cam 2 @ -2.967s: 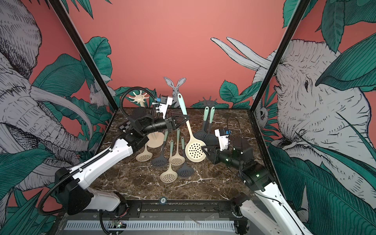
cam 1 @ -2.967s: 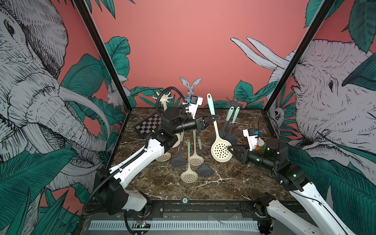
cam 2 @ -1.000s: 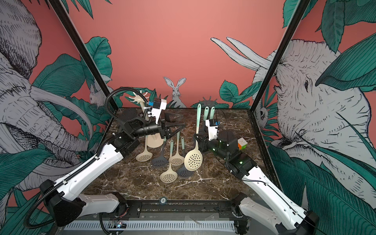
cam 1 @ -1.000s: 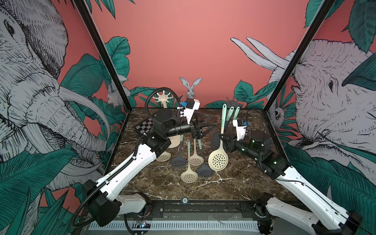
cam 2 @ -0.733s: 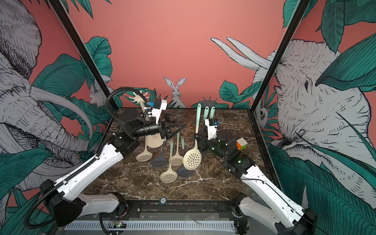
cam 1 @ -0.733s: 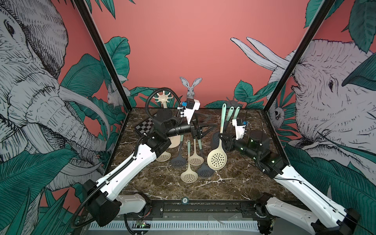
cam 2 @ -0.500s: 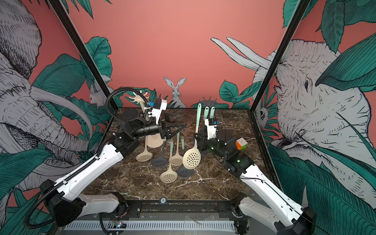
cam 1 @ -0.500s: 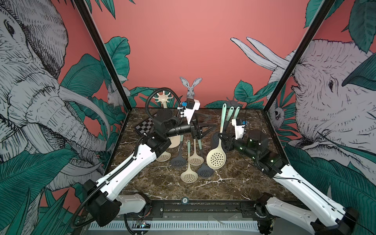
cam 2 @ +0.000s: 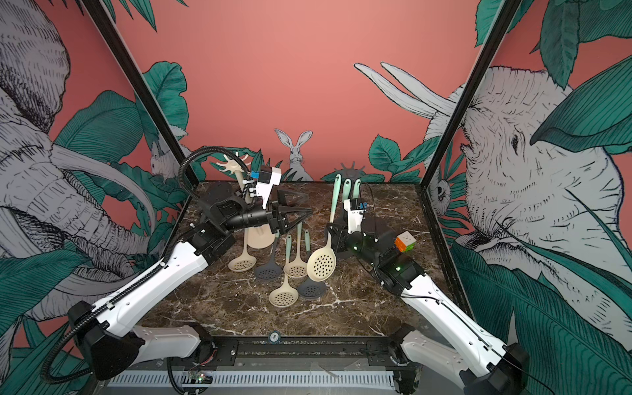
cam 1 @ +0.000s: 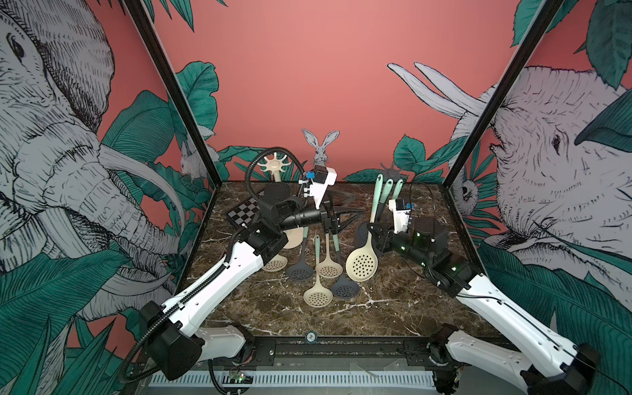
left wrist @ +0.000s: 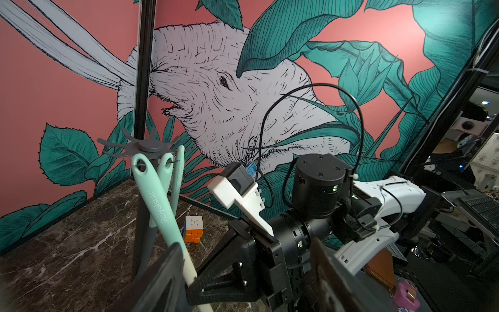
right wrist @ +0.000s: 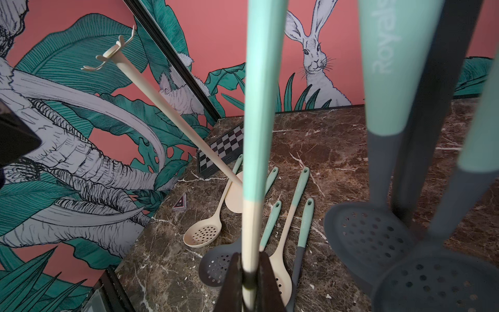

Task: Hang the skimmer on the kitchen utensil rack
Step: Hang the skimmer on the rack.

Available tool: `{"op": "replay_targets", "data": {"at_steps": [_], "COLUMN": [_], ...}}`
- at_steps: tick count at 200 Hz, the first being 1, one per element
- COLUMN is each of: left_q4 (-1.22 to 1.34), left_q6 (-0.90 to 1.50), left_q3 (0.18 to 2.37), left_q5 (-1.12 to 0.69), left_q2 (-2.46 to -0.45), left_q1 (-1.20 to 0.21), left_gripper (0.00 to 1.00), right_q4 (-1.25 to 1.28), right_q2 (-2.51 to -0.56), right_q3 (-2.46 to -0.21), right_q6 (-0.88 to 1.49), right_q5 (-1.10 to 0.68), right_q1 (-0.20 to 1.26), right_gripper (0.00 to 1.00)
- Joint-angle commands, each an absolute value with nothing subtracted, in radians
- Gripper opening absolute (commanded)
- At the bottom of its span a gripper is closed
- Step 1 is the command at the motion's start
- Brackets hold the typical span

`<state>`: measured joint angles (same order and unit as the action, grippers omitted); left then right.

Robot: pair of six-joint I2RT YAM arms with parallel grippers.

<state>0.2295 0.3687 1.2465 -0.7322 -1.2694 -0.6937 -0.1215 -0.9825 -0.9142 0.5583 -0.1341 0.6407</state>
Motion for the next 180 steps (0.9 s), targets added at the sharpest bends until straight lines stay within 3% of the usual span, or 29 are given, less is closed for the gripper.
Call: {"op": "replay_targets", "data": {"at_steps": [1,78,132,180], "left_q4": [0.237,0.242,0.234,0.231], "left_q6": [0.352,0.354,0.345,0.338], "left_q3": [1.243,1.236,1.239,1.244], "left_q5": [-0.746,-0.742,-0.734,-0.724], "left_q2": [-1.261,-1.26,-1.26,-1.261], "left_q1": [-0.693,-0.693,-0.693,-0.694], "left_gripper": [0.76,0.76,0.76,0.76], "right_q4": [-0.093,-0.142,-0.214,-0.301], "right_q2": [-0.986,-0.967,-0.897,-0.712], "right_q3": [-0.904,-0.862,-0.841,-0.782], "right_q6": [0.584,0.632,0.671,0.67], "right_q5": [-0.107,-0.046,-0.098,-0.112], "right_q1": [0.638,0.638,0.638,0.638], "right_gripper": [0.0,0.0,0.46,0.6]}}
